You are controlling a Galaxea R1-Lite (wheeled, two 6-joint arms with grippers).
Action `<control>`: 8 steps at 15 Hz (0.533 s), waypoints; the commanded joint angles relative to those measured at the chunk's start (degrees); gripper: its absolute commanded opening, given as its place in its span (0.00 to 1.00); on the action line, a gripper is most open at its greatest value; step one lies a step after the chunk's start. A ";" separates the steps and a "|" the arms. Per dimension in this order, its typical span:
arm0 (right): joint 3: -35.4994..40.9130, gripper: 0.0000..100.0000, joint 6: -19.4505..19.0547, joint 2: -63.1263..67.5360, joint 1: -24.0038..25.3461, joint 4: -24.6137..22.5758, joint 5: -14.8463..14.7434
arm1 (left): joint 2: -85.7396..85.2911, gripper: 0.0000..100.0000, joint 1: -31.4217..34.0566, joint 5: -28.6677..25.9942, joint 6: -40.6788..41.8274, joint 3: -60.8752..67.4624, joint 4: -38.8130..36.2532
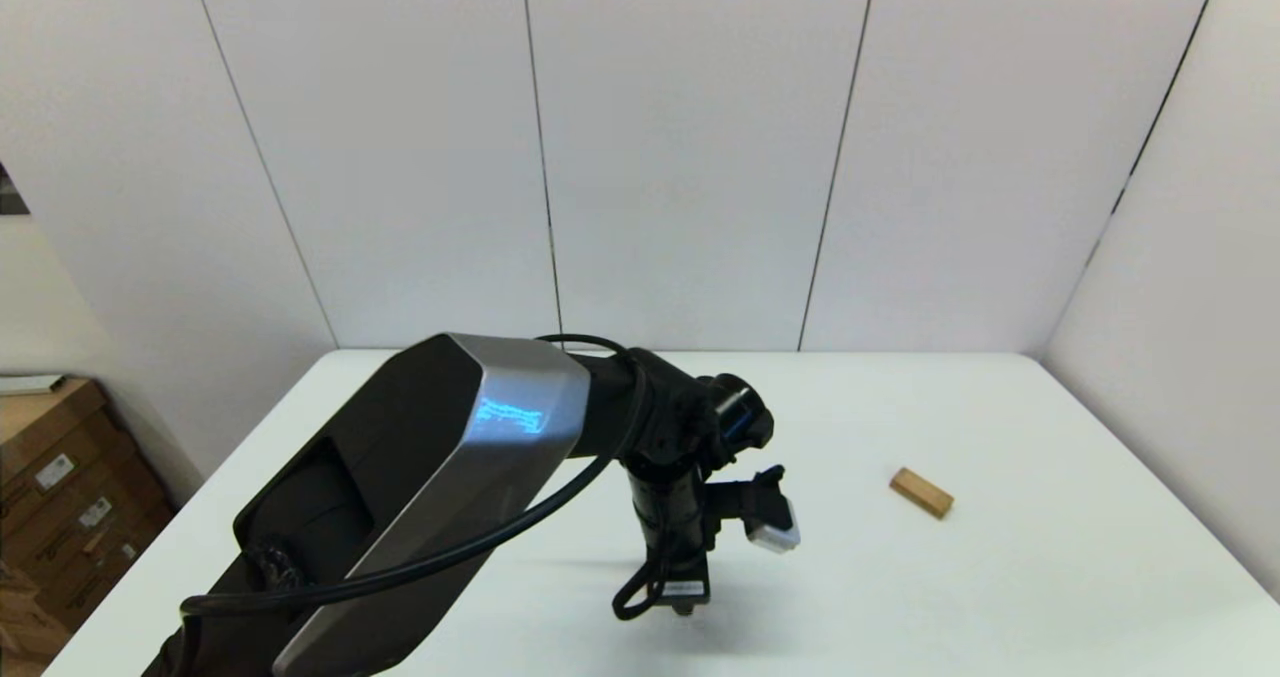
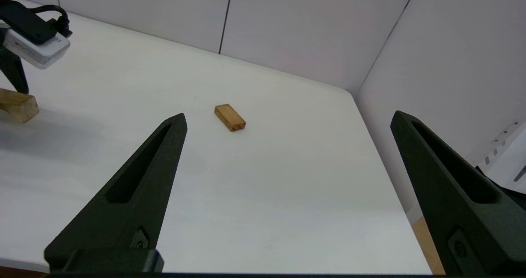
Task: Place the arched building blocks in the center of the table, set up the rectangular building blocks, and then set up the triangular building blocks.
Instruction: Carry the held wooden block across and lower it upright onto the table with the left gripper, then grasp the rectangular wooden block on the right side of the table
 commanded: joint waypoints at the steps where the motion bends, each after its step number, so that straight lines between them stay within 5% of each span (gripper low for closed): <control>1: 0.09 1.00 -0.13 -0.01 0.00 -0.01 0.02 | -0.62 1.00 0.11 -0.09 -0.04 -0.01 -0.09; 8: 0.09 1.00 -0.13 -0.01 0.00 -0.01 0.02 | -16.53 1.00 4.51 0.44 -7.51 0.35 -0.26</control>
